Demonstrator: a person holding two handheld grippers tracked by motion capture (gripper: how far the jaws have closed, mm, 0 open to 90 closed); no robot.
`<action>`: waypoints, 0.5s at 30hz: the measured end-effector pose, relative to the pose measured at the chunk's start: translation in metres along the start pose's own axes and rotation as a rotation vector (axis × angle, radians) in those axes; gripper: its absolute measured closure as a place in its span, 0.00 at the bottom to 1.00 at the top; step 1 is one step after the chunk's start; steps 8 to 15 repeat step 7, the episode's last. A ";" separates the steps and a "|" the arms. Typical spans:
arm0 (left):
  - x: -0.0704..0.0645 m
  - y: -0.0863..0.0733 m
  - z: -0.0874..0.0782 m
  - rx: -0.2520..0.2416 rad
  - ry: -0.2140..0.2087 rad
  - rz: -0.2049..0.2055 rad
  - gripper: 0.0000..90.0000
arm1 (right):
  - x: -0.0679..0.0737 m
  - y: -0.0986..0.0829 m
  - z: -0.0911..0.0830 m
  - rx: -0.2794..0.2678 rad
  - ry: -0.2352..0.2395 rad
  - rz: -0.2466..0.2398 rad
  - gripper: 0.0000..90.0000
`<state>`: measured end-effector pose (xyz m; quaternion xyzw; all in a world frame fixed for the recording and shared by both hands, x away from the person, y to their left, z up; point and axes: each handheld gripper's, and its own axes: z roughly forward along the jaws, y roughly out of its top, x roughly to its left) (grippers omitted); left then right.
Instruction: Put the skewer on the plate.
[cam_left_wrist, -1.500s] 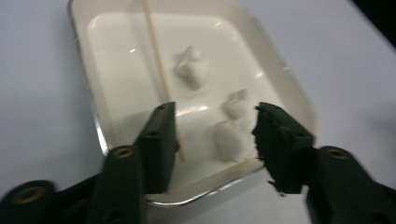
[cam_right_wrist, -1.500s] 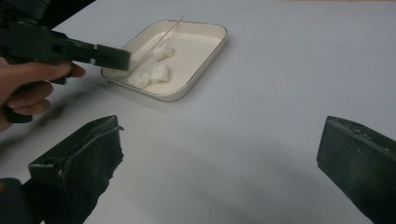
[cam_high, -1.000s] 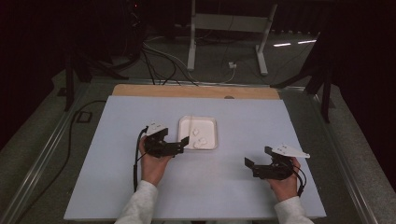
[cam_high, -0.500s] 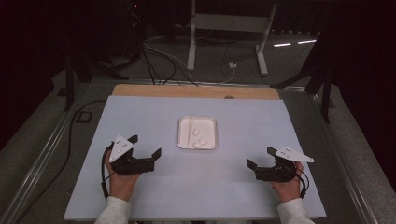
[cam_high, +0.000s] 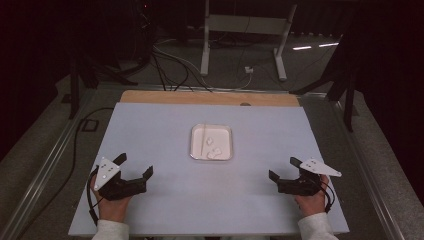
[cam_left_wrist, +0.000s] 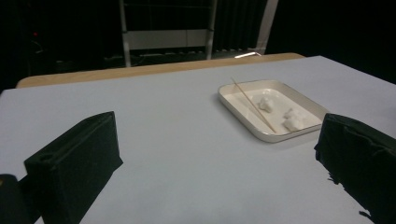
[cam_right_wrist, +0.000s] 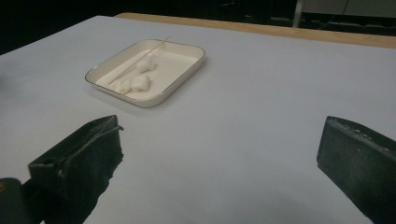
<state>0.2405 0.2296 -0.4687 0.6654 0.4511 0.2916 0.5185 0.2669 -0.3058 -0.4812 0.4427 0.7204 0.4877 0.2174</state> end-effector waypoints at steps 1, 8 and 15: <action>0.002 -0.001 -0.001 -0.001 0.006 -0.002 0.01 | -0.001 -0.001 -0.001 0.000 -0.004 -0.003 0.00; 0.009 -0.005 0.000 0.010 0.032 -0.016 0.01 | -0.003 -0.003 0.000 0.008 -0.018 -0.011 0.00; 0.009 -0.005 0.000 0.010 0.032 -0.016 0.01 | -0.003 -0.003 0.000 0.008 -0.018 -0.011 0.00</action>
